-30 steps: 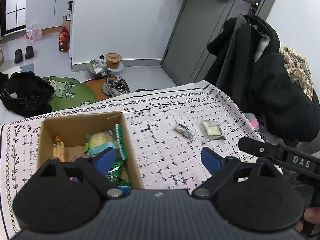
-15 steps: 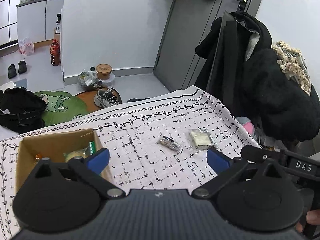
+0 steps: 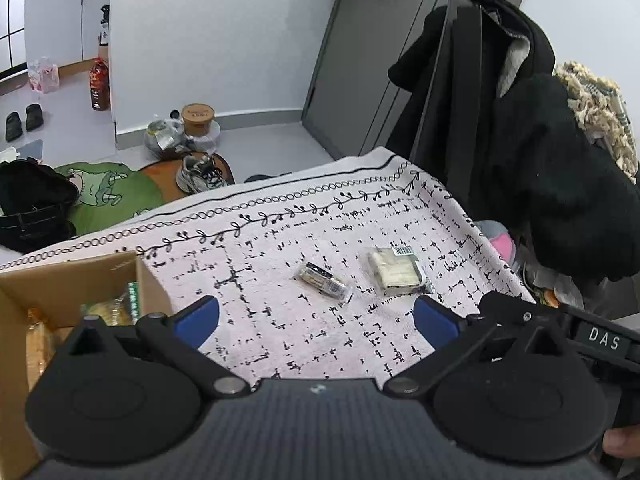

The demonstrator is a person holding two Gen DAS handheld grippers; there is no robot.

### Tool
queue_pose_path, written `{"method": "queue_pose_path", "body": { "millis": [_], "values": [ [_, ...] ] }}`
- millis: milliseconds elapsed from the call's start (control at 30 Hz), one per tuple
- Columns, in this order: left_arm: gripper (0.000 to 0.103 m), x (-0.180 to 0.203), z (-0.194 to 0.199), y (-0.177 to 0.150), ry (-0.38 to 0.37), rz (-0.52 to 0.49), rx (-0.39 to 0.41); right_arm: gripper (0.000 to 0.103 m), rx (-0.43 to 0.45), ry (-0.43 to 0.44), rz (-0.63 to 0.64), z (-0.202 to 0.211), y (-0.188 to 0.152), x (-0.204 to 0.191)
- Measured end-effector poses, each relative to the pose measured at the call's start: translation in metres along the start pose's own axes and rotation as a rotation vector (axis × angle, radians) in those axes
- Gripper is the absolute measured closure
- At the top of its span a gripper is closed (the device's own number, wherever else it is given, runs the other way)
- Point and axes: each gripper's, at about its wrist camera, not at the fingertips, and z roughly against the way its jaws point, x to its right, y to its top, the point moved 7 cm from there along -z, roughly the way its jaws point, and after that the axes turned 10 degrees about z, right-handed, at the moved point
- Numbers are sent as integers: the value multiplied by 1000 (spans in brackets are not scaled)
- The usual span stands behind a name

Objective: Organize snacks
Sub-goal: 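Move both open tools from the box back over the remaining snacks, then grasp the white bread packet with the right tool while the left tool grasps the small brown bar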

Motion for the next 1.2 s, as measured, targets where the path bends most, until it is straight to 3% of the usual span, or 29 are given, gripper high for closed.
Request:
{"method": "queue_pose_path", "body": {
  "millis": [500, 1033, 1200],
  "values": [
    [4, -1, -59, 14, 59, 48, -22, 9, -50, 25, -11, -61, 15, 18],
    [38, -2, -131, 15, 99, 77, -115, 10, -63, 65, 33, -108, 10, 26],
    [43, -2, -153, 9, 137, 80, -159, 10, -56, 97, 36, -111, 12, 18]
  ]
}}
